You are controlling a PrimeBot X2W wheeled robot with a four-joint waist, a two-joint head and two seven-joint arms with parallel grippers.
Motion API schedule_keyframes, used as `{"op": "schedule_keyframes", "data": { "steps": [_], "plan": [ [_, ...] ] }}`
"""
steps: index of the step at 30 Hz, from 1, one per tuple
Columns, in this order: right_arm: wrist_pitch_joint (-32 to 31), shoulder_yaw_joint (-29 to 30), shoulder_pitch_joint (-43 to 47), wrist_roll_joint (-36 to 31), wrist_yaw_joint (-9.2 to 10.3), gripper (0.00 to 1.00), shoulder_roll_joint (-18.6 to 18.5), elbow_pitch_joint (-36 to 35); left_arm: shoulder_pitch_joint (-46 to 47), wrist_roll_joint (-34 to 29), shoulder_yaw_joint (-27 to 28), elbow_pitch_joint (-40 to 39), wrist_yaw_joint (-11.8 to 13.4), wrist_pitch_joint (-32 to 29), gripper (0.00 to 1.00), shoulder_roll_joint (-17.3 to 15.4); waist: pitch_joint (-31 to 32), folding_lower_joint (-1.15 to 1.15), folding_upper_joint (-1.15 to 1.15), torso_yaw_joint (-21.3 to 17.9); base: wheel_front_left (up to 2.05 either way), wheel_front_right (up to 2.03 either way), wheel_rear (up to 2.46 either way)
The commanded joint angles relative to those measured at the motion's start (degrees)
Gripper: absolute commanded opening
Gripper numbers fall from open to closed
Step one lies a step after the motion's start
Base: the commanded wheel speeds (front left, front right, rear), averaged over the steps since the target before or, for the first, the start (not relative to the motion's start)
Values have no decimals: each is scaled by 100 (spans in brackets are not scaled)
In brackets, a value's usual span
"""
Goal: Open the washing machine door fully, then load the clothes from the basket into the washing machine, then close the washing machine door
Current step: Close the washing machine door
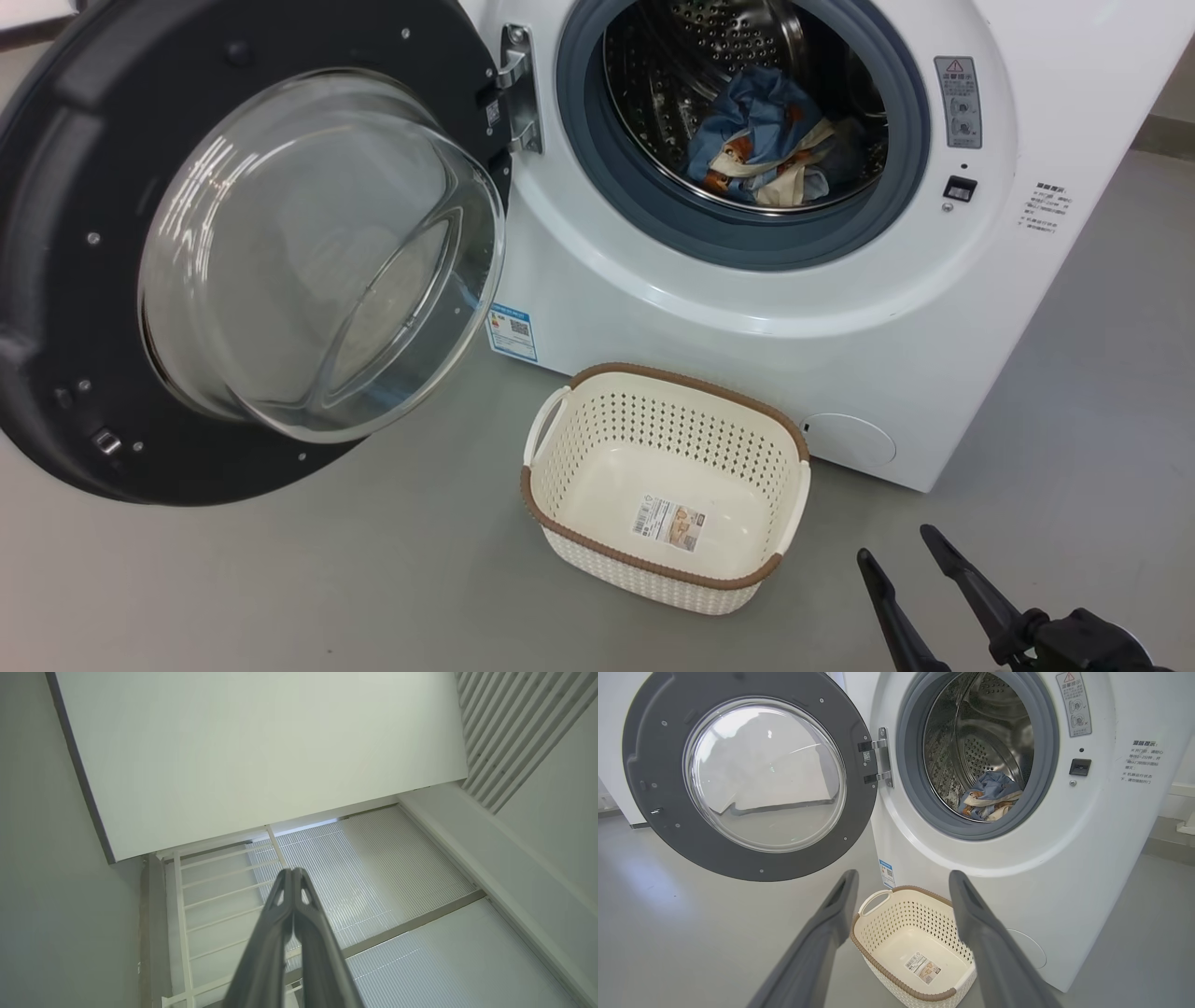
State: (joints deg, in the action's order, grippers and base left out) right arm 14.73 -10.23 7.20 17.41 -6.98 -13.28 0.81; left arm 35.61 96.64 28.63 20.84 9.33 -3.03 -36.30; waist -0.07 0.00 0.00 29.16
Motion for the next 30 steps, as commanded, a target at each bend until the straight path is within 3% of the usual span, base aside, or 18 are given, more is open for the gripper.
{"op": "schedule_keyframes", "data": {
  "steps": [1,8,20,30],
  "plan": [
    [27,-80,-20,15,-51,100,-141,-178,208,-46,40,79,21,-54,0,-437,-45,0,0,3,0,0,0],
    [27,44,83,-14,-51,100,-262,-297,165,-173,-442,611,-27,-559,0,-494,-172,0,0,9,0,0,0],
    [27,132,148,-22,-51,100,-429,-498,-112,-459,-1451,874,154,-1761,0,-637,-389,0,0,-161,0,0,0],
    [27,122,89,30,-51,100,-670,-654,-367,-538,-1643,766,232,-1936,0,-541,-725,0,0,-390,0,0,0]
  ]
}}
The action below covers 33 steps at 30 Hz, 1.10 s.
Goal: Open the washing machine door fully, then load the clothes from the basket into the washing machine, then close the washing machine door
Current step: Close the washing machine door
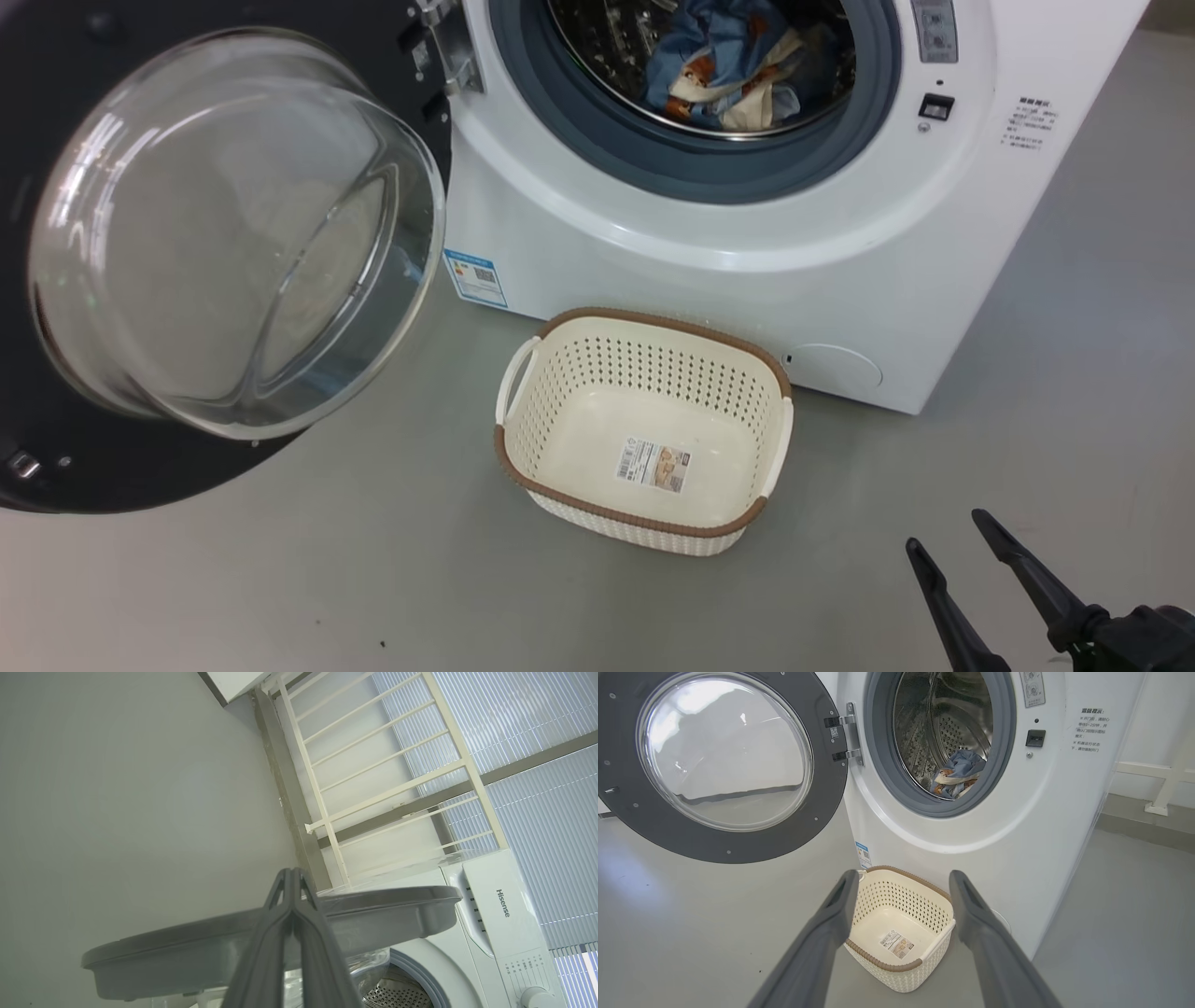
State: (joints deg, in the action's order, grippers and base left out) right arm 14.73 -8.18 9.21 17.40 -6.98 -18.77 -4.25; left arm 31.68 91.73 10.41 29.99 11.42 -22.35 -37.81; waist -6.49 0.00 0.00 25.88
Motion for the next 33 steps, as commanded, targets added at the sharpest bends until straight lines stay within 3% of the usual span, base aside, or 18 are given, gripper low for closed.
{"op": "schedule_keyframes", "data": {
  "steps": [1,15,33],
  "plan": [
    [27,-71,-113,37,-51,100,-148,-161,15,-44,180,-175,29,13,0,-359,-128,0,0,-75,0,0,0],
    [27,26,-153,109,-51,100,-384,-256,-43,-23,488,-351,103,674,0,41,-494,0,0,-171,0,0,0],
    [27,4,-159,177,-51,100,-531,-250,-99,-92,489,-339,199,705,0,69,-565,0,0,-236,0,0,0]
  ]
}}
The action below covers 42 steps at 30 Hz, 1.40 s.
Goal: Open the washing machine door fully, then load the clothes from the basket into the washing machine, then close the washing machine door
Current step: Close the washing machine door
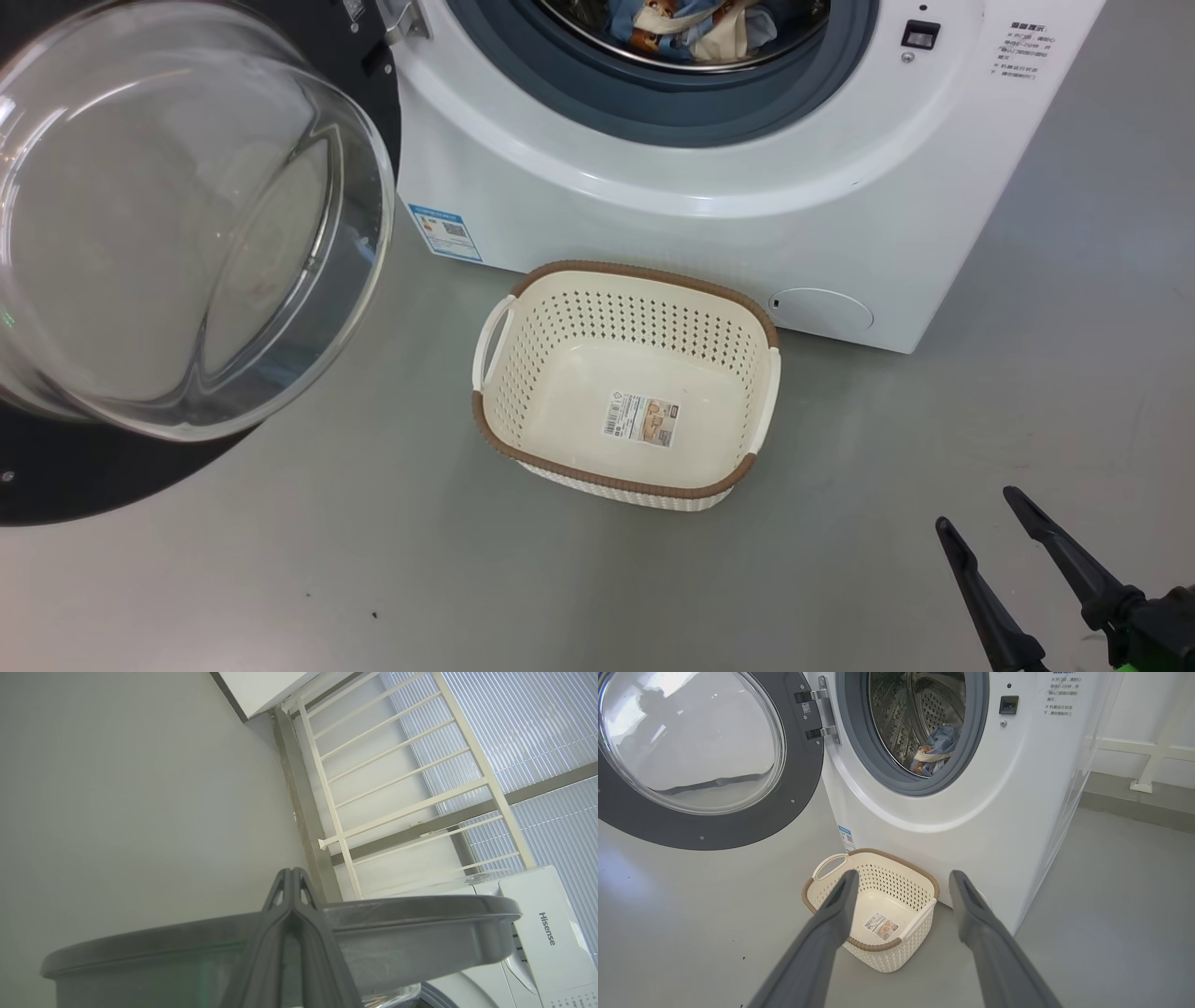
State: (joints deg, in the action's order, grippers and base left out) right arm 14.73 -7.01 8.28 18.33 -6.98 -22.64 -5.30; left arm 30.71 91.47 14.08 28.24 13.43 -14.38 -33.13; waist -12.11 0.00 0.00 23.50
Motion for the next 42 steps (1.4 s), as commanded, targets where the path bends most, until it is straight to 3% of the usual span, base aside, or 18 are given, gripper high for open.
{"op": "schedule_keyframes", "data": {
  "steps": [1,17,35,42],
  "plan": [
    [27,-115,-65,83,-51,100,-147,-146,-11,-81,94,-173,-18,-129,0,-415,-5,0,0,5,0,0,0],
    [27,-152,-75,102,-51,100,-191,-133,-196,-71,-177,-293,-462,-854,0,-646,-20,0,0,111,0,0,0],
    [18,-174,-144,168,-51,100,-362,-216,-48,10,201,80,-455,-355,0,-467,-181,0,0,-36,0,0,0],
    [4,-146,-145,179,-51,100,-390,-232,1,-26,60,95,-689,-551,0,-485,-258,0,0,-42,0,0,0]
  ]
}}
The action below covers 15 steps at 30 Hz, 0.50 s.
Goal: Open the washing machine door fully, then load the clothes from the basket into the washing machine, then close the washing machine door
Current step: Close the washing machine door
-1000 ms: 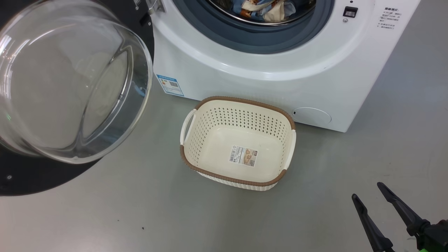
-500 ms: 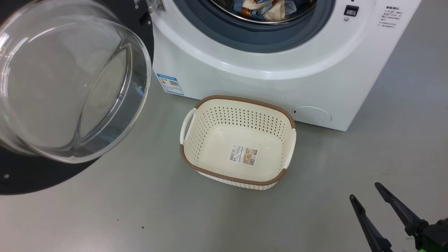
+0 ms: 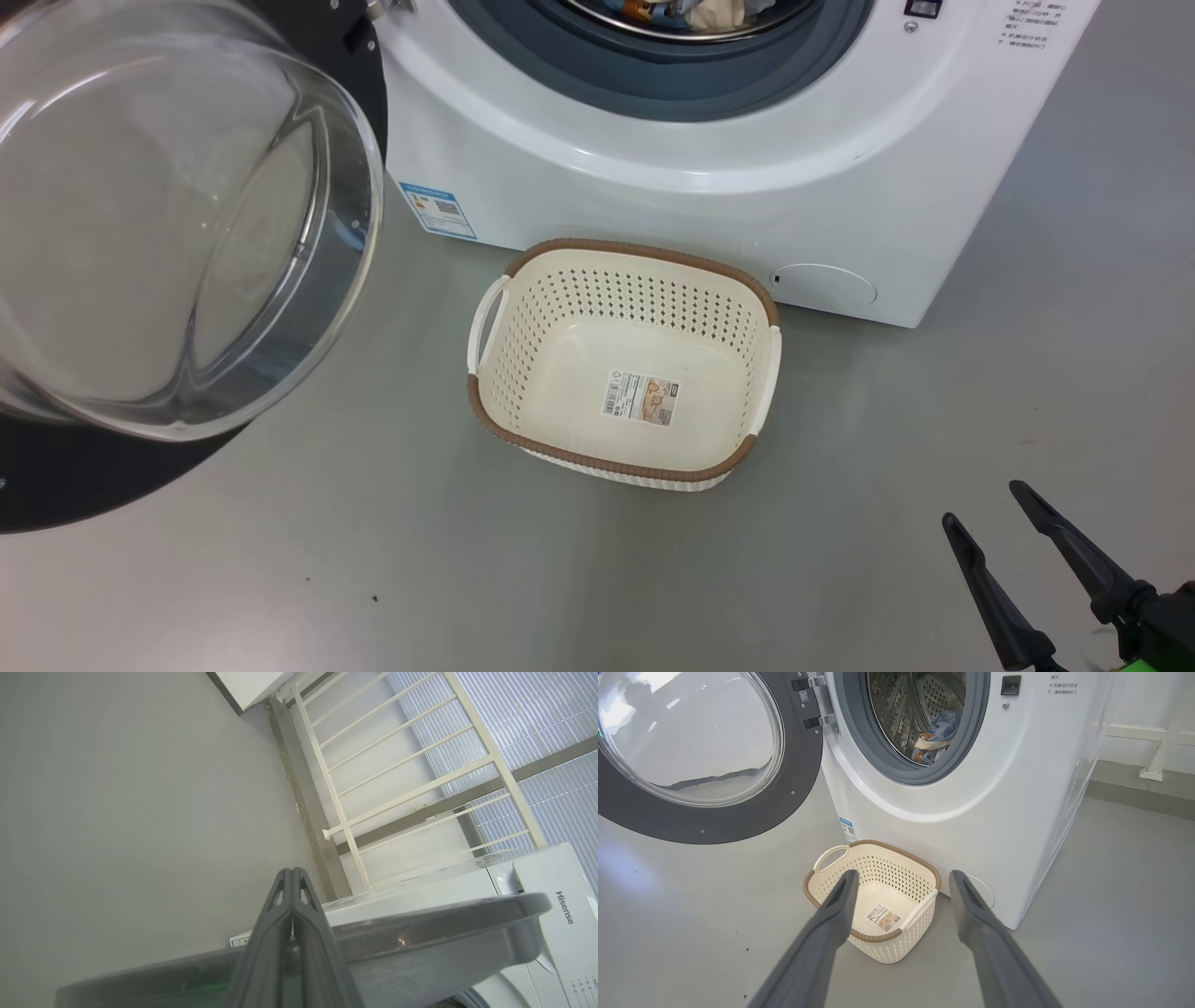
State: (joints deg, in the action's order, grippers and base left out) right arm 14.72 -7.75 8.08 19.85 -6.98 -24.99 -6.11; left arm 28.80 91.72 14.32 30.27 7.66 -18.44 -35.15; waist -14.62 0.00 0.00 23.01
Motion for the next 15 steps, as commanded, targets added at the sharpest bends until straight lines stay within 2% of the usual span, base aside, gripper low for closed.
{"op": "schedule_keyframes", "data": {
  "steps": [1,10,15],
  "plan": [
    [1,-67,-124,27,-51,100,-156,-154,198,-55,18,-104,-145,-175,0,-287,-18,0,0,13,0,0,0],
    [-31,-79,-114,23,-51,100,-152,-155,132,34,-89,-197,-424,-578,0,-307,-11,0,0,109,0,0,0],
    [-37,-74,-100,20,-51,100,-141,-156,59,208,-60,-339,-495,-846,0,-287,0,0,0,159,0,0,0]
  ]
}}
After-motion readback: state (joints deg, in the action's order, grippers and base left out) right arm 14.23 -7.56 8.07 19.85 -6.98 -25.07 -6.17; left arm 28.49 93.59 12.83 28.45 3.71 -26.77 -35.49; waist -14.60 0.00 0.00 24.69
